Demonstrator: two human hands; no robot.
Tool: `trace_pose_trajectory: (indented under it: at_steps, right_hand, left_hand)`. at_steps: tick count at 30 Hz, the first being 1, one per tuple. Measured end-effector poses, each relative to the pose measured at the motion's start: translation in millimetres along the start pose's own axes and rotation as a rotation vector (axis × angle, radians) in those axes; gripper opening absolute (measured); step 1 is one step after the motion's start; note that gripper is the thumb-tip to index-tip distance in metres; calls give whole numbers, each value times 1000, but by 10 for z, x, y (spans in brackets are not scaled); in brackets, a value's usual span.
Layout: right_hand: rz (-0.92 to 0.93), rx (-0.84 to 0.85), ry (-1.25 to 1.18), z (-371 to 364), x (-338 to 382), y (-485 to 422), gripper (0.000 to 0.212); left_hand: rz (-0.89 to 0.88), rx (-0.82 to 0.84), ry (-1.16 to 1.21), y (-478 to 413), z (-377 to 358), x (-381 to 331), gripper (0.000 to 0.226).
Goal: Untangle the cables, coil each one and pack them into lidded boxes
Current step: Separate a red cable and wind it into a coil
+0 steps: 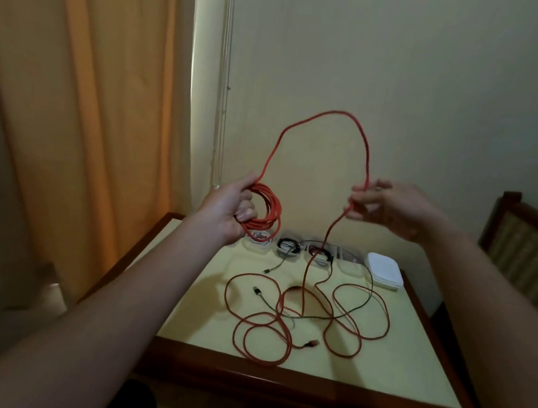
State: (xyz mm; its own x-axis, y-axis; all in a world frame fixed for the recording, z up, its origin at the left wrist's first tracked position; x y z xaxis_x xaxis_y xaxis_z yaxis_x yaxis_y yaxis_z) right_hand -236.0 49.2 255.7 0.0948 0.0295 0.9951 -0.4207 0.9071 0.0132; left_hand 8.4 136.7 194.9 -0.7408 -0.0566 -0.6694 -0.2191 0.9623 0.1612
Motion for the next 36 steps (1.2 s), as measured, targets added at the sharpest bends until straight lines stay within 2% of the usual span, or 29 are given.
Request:
trace_pose_trajectory:
  at_steps: [3, 11, 14, 18, 23, 27, 29, 33, 35, 36]
  right_hand:
    - [-79, 112, -8, -7, -261, 261, 31]
    - [-99, 259, -79, -222, -599, 752, 55]
    - [-51, 316, -96, -220, -664, 828, 58]
    - [46, 308, -249, -153, -695, 919, 57]
    - [41, 146, -165, -155, -758, 938, 35]
    - [56, -9, -173, -133, -904, 858, 20]
    - [51, -74, -181, -84, -1016, 831, 19]
    - [34, -234, -174, -40, -1212, 887, 19]
    - [96, -316, -36, -63, -1211, 948, 19]
    - [152, -348, 145, -74, -1192, 968, 19]
  left_hand:
    - [18, 10, -2, 128, 70, 57, 20]
    - [45, 100, -101, 412, -39, 215, 16]
    - [93, 125, -110, 482, -61, 294, 16]
    - [164, 143, -70, 536, -42, 368, 16]
    - [183, 183, -84, 616, -114, 418, 17]
    - [137, 169, 111, 592, -157, 383, 17]
    - [113, 171, 213, 562, -140, 299, 18]
    - [44, 158, 267, 553, -74, 105, 13]
    - [-10, 131, 272, 541, -45, 50, 4]
    - [-37, 110, 265, 528, -36, 43, 2]
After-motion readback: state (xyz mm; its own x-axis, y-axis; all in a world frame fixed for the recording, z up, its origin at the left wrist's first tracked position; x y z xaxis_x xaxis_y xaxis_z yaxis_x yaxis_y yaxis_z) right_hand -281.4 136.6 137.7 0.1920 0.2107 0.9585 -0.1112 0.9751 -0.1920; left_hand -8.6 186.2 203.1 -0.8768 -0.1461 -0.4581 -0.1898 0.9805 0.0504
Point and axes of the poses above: each hand's wrist, its own y-axis away from the middle knuckle, its own z-axis out of the back of the hand, x = y × z, the point moved 3 cm from there along -y, towards the middle knuckle, and after that the axes turned 1 degree about -y, right-handed, at the moved point
